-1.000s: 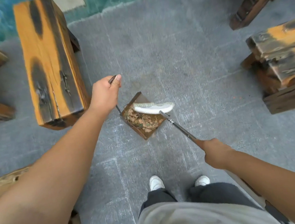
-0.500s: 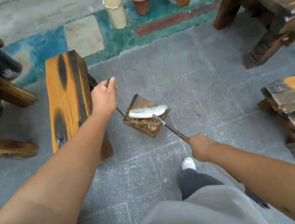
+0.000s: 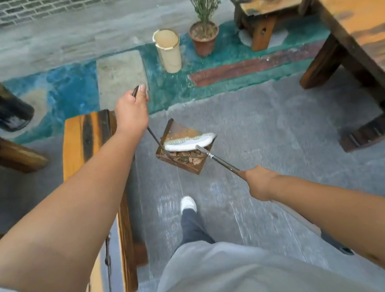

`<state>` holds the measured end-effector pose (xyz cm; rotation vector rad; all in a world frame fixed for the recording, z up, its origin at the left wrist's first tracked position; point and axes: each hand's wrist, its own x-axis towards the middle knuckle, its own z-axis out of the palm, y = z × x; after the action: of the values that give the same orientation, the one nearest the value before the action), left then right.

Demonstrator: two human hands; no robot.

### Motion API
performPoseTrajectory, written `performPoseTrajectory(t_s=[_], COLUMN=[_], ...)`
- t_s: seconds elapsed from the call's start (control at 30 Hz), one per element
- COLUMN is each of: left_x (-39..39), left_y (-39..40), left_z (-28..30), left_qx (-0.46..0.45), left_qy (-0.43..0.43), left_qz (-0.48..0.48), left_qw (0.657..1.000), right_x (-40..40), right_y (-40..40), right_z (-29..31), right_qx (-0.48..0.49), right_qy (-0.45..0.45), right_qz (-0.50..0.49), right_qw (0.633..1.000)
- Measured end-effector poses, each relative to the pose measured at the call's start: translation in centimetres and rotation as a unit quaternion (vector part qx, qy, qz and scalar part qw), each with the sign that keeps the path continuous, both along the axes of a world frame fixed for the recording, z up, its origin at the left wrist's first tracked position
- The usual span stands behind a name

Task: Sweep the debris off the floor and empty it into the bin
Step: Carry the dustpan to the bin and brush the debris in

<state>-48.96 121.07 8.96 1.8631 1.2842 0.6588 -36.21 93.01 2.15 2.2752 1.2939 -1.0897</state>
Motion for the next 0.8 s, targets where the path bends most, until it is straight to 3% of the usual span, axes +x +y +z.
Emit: performPoseTrajectory(t_s=[0.4, 0.8], left_x=[16.8, 36.6], left_y=[29.8, 58.2], left_z=[5.1, 5.0], left_qx=[0.006, 0.034], left_qy=[-0.010, 0.003], left_qz=[-0.051, -0.033], left_qw=[0.999, 0.999], right_x=[14.0, 36.1], right_y=[28.5, 55.2], right_z=[3.6, 1.6], right_qx=[0.029, 0.048], right_qy=[0.000, 0.001], right_qz=[-0.026, 0.026], right_qw=[0.999, 0.999])
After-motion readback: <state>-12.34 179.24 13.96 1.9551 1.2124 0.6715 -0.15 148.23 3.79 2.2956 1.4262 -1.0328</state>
